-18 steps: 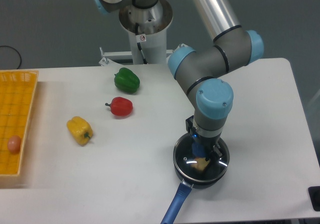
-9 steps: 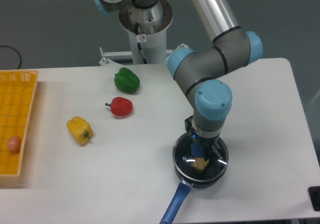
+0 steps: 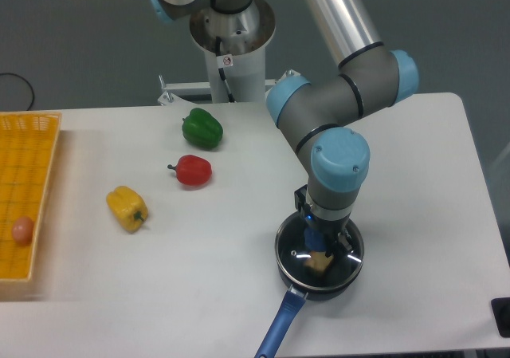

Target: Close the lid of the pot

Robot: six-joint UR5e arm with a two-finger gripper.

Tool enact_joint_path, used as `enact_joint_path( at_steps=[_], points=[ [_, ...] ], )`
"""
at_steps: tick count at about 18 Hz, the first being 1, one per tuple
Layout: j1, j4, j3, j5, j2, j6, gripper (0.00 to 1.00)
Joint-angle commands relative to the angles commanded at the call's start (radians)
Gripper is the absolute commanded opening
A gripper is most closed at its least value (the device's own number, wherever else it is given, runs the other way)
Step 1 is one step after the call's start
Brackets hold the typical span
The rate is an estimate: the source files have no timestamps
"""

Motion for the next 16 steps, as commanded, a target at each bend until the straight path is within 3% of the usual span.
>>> enact_joint_path(
  at_steps=[7, 9, 16],
  points=[
    [0.0, 0.0, -0.002, 0.0, -0.002, 0.002, 0.84],
    [0.0, 0.0, 0.0, 0.0, 0.0, 0.008, 0.97],
    [0.006, 0.032, 0.0, 0.002, 0.031, 0.047, 1.0]
  ],
)
